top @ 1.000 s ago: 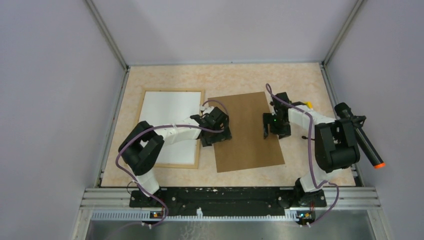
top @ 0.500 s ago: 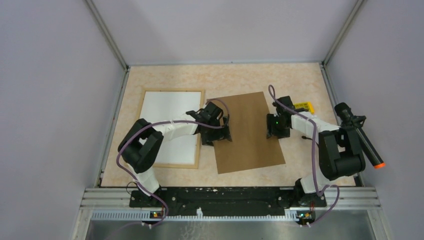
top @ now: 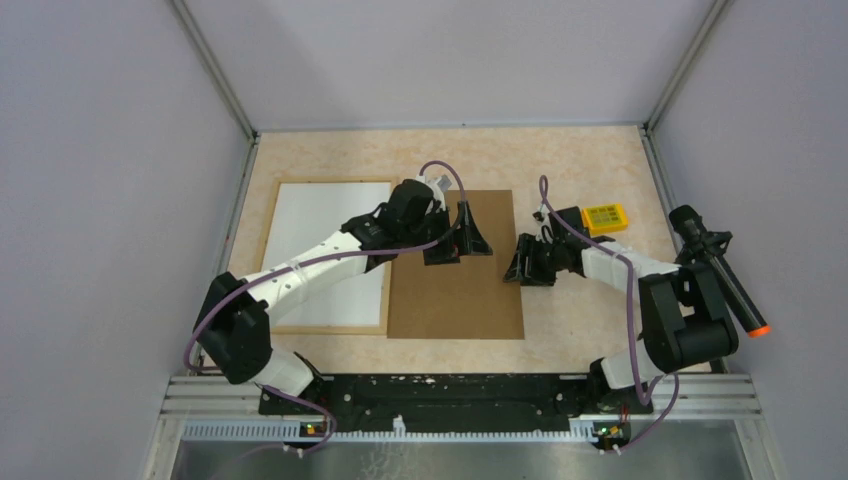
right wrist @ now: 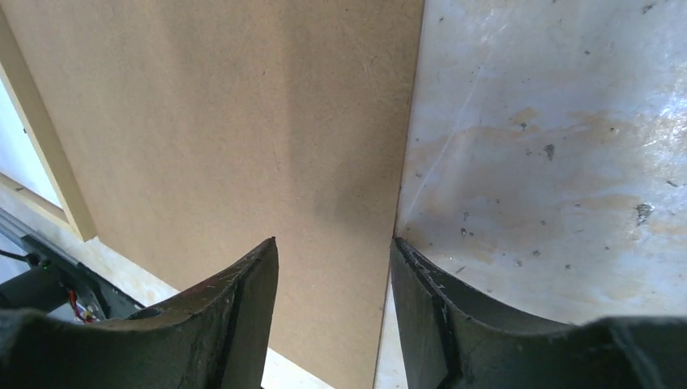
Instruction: Put the photo into the frame
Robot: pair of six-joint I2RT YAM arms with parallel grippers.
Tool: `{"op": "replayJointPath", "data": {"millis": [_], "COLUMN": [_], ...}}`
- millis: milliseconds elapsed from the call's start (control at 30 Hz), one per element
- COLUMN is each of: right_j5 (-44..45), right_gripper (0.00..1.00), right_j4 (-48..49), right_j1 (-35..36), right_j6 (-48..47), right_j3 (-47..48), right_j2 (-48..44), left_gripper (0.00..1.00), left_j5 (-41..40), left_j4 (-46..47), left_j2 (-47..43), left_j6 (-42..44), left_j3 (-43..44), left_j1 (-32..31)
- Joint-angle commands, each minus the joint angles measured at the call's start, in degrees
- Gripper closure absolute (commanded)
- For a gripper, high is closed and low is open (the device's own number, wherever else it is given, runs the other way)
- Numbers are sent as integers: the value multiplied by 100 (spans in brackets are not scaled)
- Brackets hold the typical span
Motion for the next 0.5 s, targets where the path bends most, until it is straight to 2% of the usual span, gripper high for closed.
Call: {"op": "replayJointPath", "data": {"millis": [0, 233, 367, 467], "right_j5": [228, -99, -364, -518], "right_gripper": [46, 45, 44, 43], "right_j4": [-296, -153, 101, 228], "right_j1": [128, 259, 256, 254], "right_j6": [32, 275, 562, 758], "right_j3": [-84, -81, -126, -93], "right_j2": [-96, -540, -887, -1019], "left_gripper": [1, 1, 1, 1], "left_j5": [67, -122, -751, -928], "left_j4": [-114, 167, 55, 162], "left_j2": [-226, -697, -605, -530], "left_j6": [819, 1550, 1570, 1511], "left_j3": [150, -1173, -1697, -1945], "left_j1": [31, 63, 80, 83]}}
